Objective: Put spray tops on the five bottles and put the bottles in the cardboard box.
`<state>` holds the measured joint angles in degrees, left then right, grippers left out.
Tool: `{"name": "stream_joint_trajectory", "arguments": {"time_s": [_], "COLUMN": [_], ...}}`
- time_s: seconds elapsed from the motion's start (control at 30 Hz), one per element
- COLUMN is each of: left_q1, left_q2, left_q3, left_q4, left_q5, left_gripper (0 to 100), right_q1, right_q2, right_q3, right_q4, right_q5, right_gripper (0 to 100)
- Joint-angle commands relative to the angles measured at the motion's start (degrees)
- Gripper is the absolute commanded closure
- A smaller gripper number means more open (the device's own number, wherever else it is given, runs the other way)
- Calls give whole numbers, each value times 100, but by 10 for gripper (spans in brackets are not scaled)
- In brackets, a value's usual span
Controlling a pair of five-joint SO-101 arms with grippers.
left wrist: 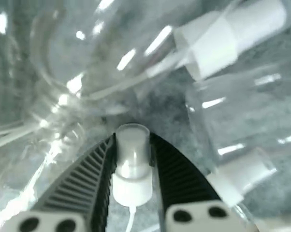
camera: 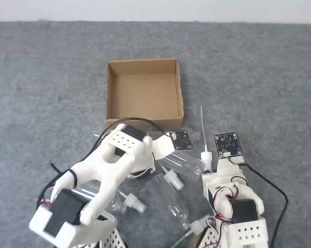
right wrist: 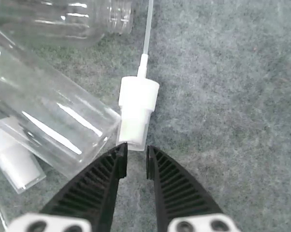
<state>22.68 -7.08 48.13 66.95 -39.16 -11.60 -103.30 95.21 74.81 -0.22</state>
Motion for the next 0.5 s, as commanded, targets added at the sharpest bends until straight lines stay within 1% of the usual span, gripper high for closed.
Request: {"name": "stream_joint_trajectory", "arguments": {"time_s": [0.0,0.1,0.27,0.47], "left_q1": [18,-9,-18,-18], "left_q2": [-88,-97,-97,-97], "left_q3": [-725,-1068,-1763,-2738], "left_q4": [818,1345,2233,3059], "left_q5": [114,141,501,536], "left_gripper": [988,988,988,988], "right_q1": [31,31,31,31], "right_q2": [-66,-66,-66,-66], "right_q3": [123,123,123,123], "right_q4": [22,22,22,22], "right_q5": [-44,-44,-44,-44], "right_gripper": [954,954,954,954]}}
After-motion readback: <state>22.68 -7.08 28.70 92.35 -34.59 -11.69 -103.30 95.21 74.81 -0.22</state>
